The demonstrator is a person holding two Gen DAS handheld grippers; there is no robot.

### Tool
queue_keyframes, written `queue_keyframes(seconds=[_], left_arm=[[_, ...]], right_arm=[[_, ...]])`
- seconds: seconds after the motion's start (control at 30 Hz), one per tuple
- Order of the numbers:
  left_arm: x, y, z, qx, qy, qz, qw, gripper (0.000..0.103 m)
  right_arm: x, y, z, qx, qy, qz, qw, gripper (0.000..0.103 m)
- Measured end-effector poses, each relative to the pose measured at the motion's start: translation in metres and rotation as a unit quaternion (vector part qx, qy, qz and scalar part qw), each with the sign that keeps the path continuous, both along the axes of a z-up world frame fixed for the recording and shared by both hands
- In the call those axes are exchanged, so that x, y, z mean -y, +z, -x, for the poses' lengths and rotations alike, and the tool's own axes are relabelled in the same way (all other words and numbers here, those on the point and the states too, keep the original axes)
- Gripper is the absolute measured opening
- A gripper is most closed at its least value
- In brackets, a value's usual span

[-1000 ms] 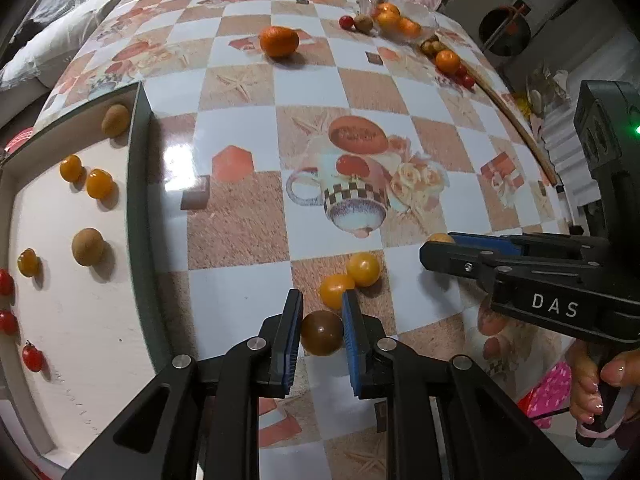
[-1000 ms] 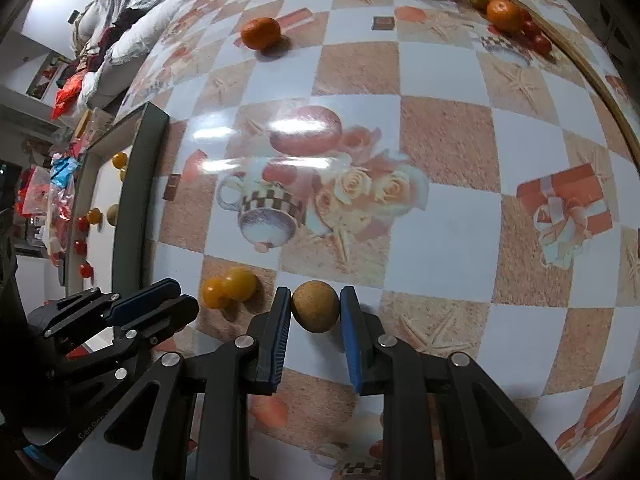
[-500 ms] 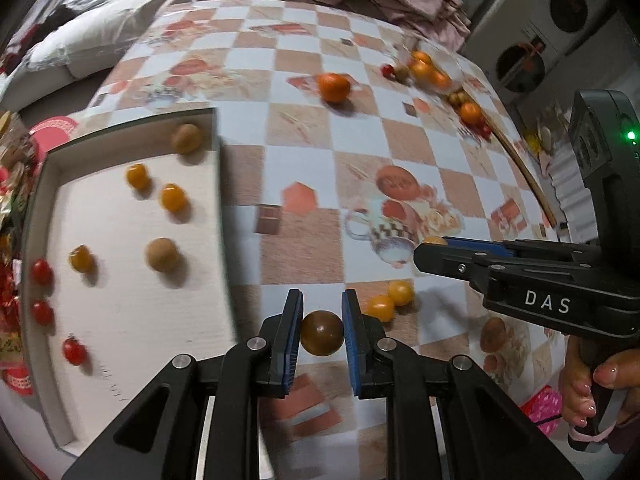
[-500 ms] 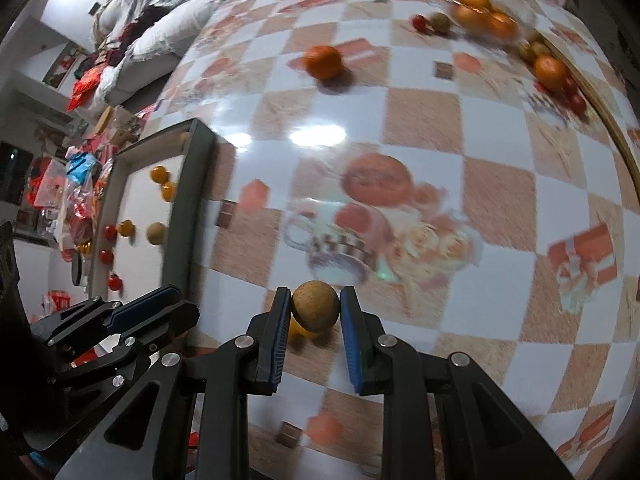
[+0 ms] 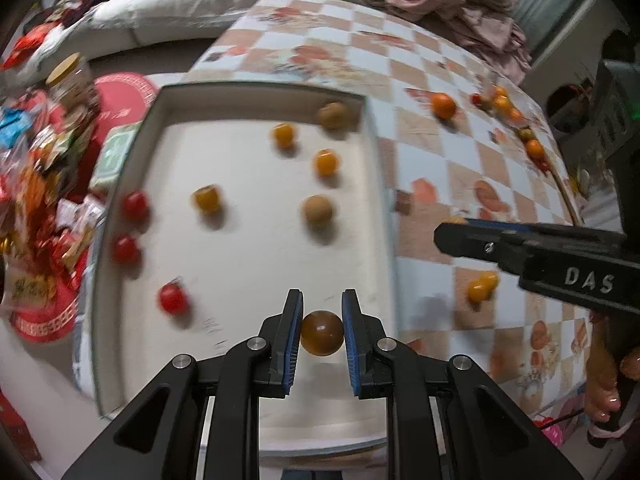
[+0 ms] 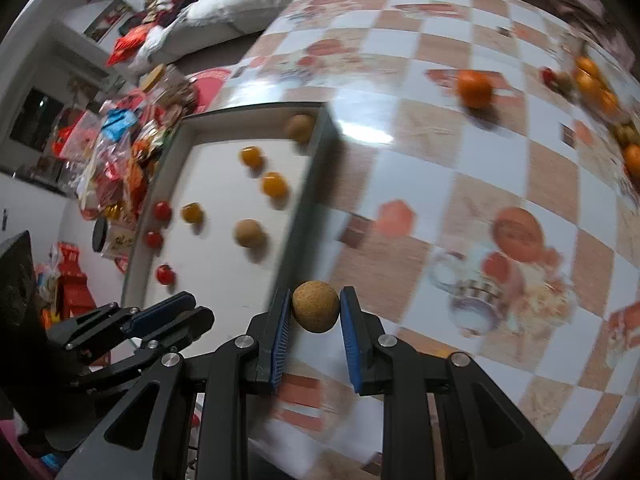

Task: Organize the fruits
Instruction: 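Carry the kiwi and dark tomato over the white tray and open both tools, then move both open tools back over the yellow cherry tomatoes on the table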

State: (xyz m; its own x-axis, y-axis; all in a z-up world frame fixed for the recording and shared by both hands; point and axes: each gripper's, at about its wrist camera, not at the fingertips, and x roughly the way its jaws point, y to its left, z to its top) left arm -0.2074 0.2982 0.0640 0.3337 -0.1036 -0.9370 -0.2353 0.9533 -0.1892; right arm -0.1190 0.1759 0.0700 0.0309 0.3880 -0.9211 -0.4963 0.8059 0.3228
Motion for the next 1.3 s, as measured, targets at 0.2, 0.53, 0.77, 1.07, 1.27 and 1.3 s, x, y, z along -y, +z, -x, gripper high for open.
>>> queue_keyframes(seconds=[0.2, 0.53, 0.77, 1.07, 1.27, 1.3], left_arm=[[-0.026, -0.013, 0.020, -0.017, 0.028, -0.015, 0.9994, 0.021], [-0.035, -0.033, 0.032, -0.042, 0.032, -0.037, 0.9979, 0.021], [-0.031, -0.038, 0.031, -0.045, 0.020, -0.052, 0.9974, 0.022], [-0.026, -0.038, 0.027, -0.056, 0.009, -0.071, 0.9959, 0.023], [-0.025, -0.029, 0.029, -0.033, 0.008, -0.091, 0.9953, 0.073], [-0.025, -0.030, 0.028, -0.039, 0.006, -0.089, 0.9952, 0.073]], right_arm=[[-0.038, -0.007, 0.011, -0.006, 0.035, 0.001, 0.999, 0.027], [-0.075, -0.038, 0.026, -0.007, 0.076, 0.039, 0.996, 0.027], [-0.082, -0.049, 0.028, 0.005, 0.092, 0.058, 0.994, 0.027], [-0.083, -0.051, 0.028, 0.005, 0.090, 0.060, 0.994, 0.028], [-0.081, -0.043, 0.024, 0.003, 0.080, 0.043, 0.996, 0.043], [-0.080, -0.040, 0.023, 0.006, 0.077, 0.037, 0.996, 0.048]])
